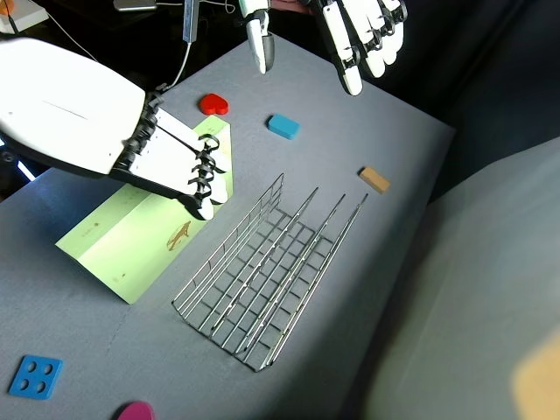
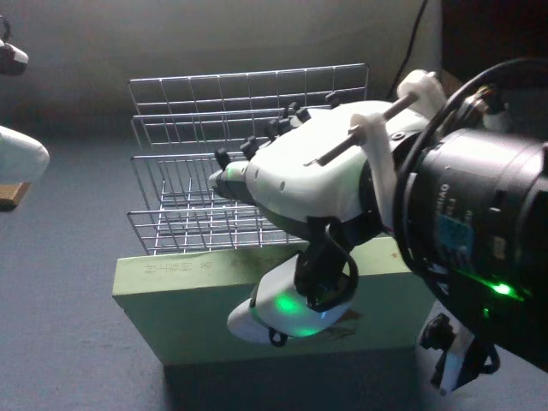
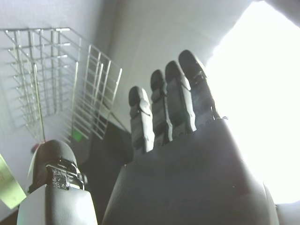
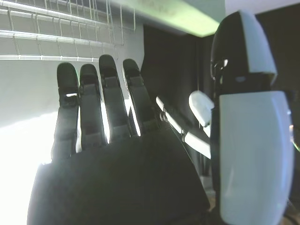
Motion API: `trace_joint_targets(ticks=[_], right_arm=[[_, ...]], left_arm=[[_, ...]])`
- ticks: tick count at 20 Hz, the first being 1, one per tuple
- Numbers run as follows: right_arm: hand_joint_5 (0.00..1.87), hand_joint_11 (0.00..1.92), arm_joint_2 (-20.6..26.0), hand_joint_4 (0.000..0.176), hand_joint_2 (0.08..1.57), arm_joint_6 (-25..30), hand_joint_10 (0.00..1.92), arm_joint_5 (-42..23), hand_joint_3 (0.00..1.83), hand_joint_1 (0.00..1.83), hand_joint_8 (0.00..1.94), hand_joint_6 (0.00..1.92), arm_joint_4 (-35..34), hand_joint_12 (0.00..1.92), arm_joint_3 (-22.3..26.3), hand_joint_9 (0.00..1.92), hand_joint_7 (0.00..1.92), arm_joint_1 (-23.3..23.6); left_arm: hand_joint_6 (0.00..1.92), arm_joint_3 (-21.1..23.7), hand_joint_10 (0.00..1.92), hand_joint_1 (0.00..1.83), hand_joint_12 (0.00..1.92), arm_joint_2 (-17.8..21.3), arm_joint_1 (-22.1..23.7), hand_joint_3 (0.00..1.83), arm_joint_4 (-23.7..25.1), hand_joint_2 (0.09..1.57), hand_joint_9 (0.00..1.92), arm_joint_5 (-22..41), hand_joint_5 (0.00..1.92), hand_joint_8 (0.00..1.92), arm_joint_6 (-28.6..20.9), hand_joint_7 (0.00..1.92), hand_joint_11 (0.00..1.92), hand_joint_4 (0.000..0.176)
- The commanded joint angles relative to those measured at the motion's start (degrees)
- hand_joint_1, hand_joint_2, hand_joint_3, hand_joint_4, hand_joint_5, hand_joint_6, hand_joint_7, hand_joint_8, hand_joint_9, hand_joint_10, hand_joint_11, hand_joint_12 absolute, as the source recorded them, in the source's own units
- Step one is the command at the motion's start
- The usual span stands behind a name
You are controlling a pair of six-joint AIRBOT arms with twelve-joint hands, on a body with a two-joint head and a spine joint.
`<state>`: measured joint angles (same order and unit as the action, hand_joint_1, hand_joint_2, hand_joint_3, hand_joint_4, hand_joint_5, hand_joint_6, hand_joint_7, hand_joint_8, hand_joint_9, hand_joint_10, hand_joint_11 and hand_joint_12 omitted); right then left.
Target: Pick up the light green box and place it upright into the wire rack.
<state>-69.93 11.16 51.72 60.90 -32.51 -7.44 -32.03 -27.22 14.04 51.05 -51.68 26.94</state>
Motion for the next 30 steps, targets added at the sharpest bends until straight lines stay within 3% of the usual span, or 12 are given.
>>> trace_joint_targets(ticks=[1,8,19,25,30], right_arm=[[0.17,0.00,-0.3,0.006,0.96,0.1,0.00,-1.9,0.00,0.54,0.00,0.00,4.4,0.75,-0.4,0.17,0.25,0.1],[0.18,0.00,-4.1,0.005,0.95,-0.2,0.00,-2.5,0.00,0.54,0.00,0.00,4.4,0.75,-4.4,0.16,0.24,-0.9],[0.21,0.00,-4.8,0.004,0.97,-0.5,0.00,-2.8,0.00,0.59,0.00,0.01,4.8,0.79,-4.9,0.17,0.25,-2.8],[0.40,0.04,-4.2,0.000,1.03,-0.6,0.03,-2.6,0.00,0.73,0.01,0.01,5.3,1.19,-4.9,0.41,0.50,-3.3],[0.81,0.48,-4.0,0.000,1.11,-0.9,0.21,-2.5,0.00,0.99,0.04,0.03,5.3,1.30,-4.9,0.87,0.96,-3.2]], left_arm=[[0.00,-0.1,0.00,0.24,0.56,0.4,0.5,0.00,4.6,1.09,0.18,3.3,0.28,0.00,-0.2,0.23,0.00,0.108],[0.00,0.0,0.00,0.25,0.57,1.1,0.5,0.00,4.8,1.09,0.18,4.4,0.29,0.00,-0.5,0.25,0.00,0.108],[0.00,-0.1,0.00,0.24,0.56,1.1,0.5,0.00,4.9,1.10,0.19,3.8,0.29,0.00,-1.5,0.25,0.00,0.108],[0.00,0.1,0.00,0.25,0.58,1.5,0.5,0.00,4.9,1.10,0.19,3.9,0.29,0.00,-1.5,0.25,0.00,0.108],[0.00,0.2,0.00,0.25,0.57,1.5,0.5,0.00,4.9,1.11,0.18,3.9,0.29,0.00,-1.5,0.25,0.00,0.108]])
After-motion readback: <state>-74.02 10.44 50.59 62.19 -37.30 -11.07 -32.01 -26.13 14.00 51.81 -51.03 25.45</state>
